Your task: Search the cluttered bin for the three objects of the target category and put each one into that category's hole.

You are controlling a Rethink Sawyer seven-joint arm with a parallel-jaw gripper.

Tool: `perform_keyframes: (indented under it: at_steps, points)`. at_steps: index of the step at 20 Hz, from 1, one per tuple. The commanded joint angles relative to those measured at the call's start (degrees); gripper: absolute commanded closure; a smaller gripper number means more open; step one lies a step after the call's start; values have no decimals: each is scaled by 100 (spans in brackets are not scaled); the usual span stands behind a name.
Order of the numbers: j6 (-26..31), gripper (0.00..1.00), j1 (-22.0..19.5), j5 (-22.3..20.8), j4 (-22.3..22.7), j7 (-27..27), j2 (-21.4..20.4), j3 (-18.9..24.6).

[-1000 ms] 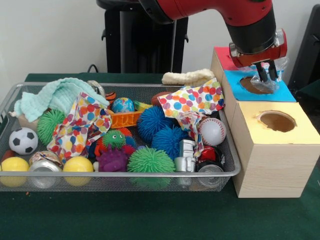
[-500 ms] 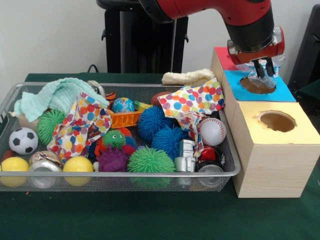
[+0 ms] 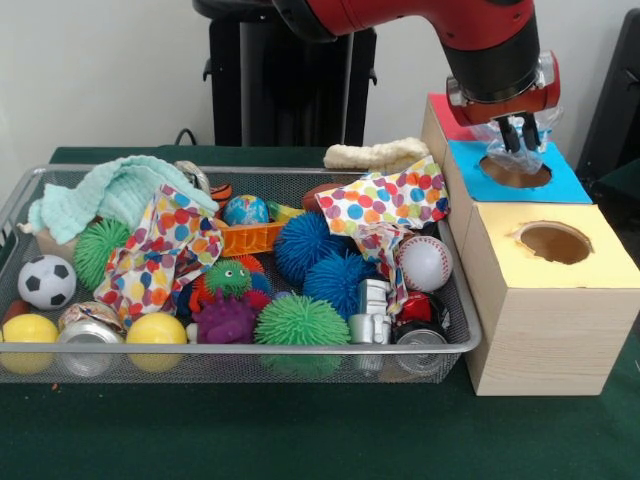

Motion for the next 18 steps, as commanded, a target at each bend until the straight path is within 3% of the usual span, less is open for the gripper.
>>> perform_keyframes:
  at_steps: [1, 18]
  points:
    - [538, 100, 38, 93, -273, 870, -36, -205]
    - [448, 100, -51, 369, 24, 887, -144, -81]
